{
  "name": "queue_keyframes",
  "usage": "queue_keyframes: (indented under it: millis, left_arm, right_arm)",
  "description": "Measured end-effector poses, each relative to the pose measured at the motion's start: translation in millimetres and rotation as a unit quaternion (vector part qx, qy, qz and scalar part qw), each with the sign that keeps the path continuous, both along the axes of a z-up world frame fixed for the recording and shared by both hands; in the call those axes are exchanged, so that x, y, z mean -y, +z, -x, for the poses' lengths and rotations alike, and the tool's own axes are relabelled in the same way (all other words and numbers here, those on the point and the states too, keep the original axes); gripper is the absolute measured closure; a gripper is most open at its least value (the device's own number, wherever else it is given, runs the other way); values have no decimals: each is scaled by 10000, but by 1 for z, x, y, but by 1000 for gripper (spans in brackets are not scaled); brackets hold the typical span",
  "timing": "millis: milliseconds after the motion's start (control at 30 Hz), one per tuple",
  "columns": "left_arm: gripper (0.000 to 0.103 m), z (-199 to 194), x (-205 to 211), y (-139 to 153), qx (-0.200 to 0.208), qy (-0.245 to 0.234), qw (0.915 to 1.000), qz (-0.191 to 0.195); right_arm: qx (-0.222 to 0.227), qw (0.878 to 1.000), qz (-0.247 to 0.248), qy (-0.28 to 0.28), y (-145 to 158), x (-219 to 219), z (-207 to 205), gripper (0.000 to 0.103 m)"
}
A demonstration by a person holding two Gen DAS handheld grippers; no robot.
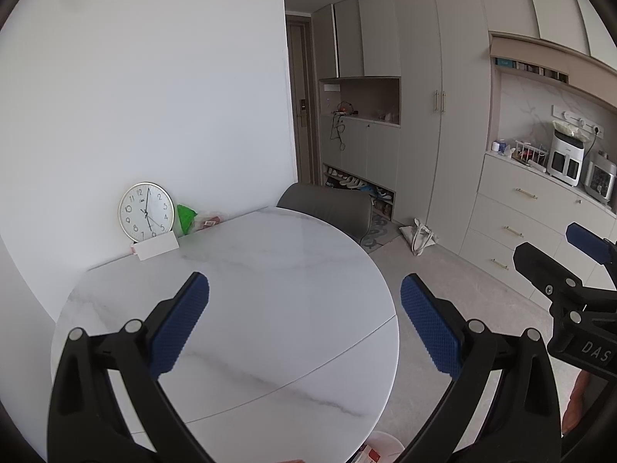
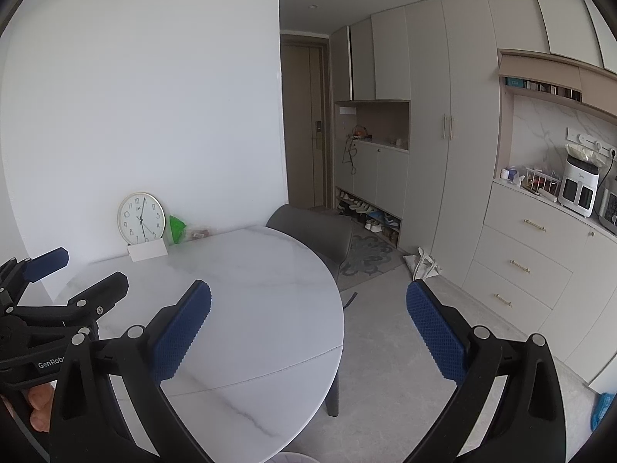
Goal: Collect trash
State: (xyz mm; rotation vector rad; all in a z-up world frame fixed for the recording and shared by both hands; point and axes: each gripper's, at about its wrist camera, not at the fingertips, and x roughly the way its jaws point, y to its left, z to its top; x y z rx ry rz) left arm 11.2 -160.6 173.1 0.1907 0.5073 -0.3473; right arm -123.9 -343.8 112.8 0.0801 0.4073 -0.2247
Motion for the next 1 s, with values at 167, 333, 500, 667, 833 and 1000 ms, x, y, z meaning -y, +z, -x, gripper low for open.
queue_keyframes:
  millis: [167, 333, 500, 667, 833, 1000]
  left_arm:
    - [7, -1, -2, -2, -45, -77, 9999, 55]
    - [8, -1, -2, -3, -31, -33, 10000, 26]
    - [8, -2, -2, -4, -63, -30, 10000, 27]
    - [7, -3, -2, -5, -78, -43, 10000, 29]
    - [8, -4, -1, -6, -97, -49, 9999, 42]
    - [7, -5, 4, -7, 0, -9, 10000, -60]
  right_arm:
    - [-60, 10000, 15, -4, -2, 0, -1, 2]
    - [-87, 10000, 31, 15, -4, 0, -1, 2]
    - [-90, 10000, 33, 17, -4, 0, -1, 2]
    - [-106, 9999, 35, 16, -5, -1, 0, 2]
    - [-107, 9999, 27, 10, -5, -1, -1, 2]
    - [-117, 9999, -2, -4, -9, -3, 0, 2]
